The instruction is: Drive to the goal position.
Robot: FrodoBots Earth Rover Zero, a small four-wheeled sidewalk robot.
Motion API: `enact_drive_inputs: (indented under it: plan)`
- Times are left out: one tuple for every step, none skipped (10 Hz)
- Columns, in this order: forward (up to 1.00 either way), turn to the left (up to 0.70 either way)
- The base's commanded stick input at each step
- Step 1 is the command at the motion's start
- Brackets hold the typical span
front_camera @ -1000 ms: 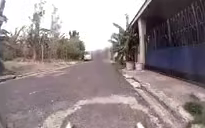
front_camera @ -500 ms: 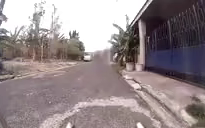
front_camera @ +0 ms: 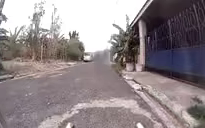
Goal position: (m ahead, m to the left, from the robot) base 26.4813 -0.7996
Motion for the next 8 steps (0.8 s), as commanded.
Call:
enact_drive_inputs:
  plan:
    - [0.1, 0.01]
    - [0.09, 0.01]
    - [0.1, 0.01]
    - [0.1, 0.01]
    - [0.09, 0.01]
    - [0.08, 0.01]
    - [0.08, 0.01]
    - [0.08, 0.01]
